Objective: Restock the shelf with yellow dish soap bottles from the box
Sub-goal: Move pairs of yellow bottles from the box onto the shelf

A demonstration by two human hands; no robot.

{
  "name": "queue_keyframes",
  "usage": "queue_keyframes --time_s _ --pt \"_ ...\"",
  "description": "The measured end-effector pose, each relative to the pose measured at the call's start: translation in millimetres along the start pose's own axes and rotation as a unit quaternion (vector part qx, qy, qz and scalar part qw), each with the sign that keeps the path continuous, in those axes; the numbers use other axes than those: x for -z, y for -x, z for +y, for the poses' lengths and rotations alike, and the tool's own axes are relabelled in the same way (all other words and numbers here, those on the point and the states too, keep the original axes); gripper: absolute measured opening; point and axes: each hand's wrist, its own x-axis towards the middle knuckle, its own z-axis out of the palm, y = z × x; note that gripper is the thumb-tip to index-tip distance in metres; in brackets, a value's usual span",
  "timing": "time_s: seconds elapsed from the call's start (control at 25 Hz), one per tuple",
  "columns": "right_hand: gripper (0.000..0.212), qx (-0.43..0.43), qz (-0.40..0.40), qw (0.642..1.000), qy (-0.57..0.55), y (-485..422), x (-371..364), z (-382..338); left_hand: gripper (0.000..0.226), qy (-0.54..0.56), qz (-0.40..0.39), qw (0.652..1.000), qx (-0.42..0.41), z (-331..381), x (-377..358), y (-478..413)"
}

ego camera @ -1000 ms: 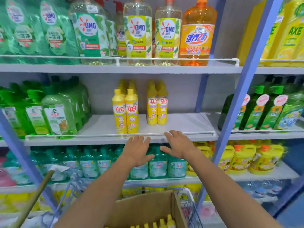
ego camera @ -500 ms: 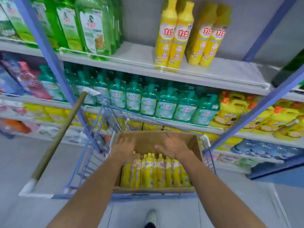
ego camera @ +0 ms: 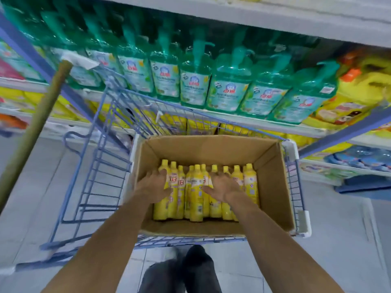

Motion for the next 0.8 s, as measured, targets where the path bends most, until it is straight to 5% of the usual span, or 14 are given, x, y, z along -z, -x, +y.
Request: queue_keyframes --time_s 0.28,0.56,0.8 --pt "0.065 -0.012 -0.012 1.000 -0.023 -101.9 -52.6 -8.4 0.078 0.075 0.021 0.996 0.043 -3.8 -32.8 -107.4" --pt "0.068 -0.065 0.046 0.984 -0.156 -153.3 -97.1 -14.5 0.049 0.199 0.110 0.972 0.063 -10.0 -61.3 -136.1" --pt "0.068 -0.072 0.050 0.962 -0.260 -167.2 -106.3 1.2 0.054 0.323 0.041 0.942 0.081 -23.0 -77.4 -158.7"
